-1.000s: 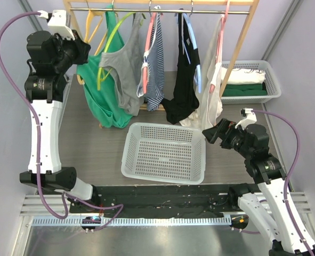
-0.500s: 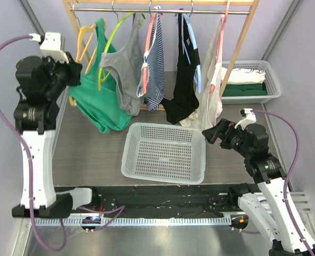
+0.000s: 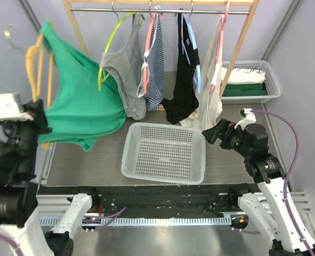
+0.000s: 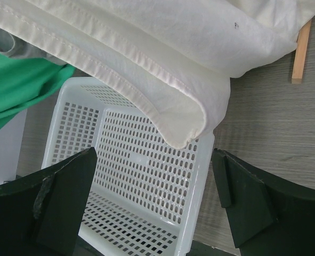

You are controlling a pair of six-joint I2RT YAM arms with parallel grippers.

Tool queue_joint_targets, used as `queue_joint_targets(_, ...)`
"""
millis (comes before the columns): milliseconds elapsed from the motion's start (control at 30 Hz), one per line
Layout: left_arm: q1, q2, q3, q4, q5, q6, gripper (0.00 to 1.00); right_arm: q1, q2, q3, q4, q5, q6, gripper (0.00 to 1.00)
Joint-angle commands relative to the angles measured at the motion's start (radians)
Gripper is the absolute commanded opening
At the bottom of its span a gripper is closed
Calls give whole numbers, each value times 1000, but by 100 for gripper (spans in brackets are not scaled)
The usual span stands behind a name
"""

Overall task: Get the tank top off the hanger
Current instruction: Pick up the hanger from the clothesline.

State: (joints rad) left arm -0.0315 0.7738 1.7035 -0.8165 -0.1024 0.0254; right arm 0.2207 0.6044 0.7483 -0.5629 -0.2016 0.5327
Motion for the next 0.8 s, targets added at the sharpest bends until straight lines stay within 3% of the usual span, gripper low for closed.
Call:
queue_joint_targets(0,2,-19,140,149,-200,21,1,5,-15,45,14,-18,10,100)
queue_joint_targets(167,10,-21,243,241,-160,-18,0,5,-29,42,6,-19,10,100)
queue_joint_targets(267,27,13,318,229,-59,-82,0,5,-35,39,6,-15,9,100)
queue_joint_targets(500,175,51,393,208,456,-246,0,6,-45,20,8,-4,1,100)
queue_joint_targets(633,258,33,400,345,766,-369,0,5,-45,17,11,1,-4,100)
queue_joint_targets(767,358,15,384,522,920,-544,0,5,-43,20,18,-10,-5,100)
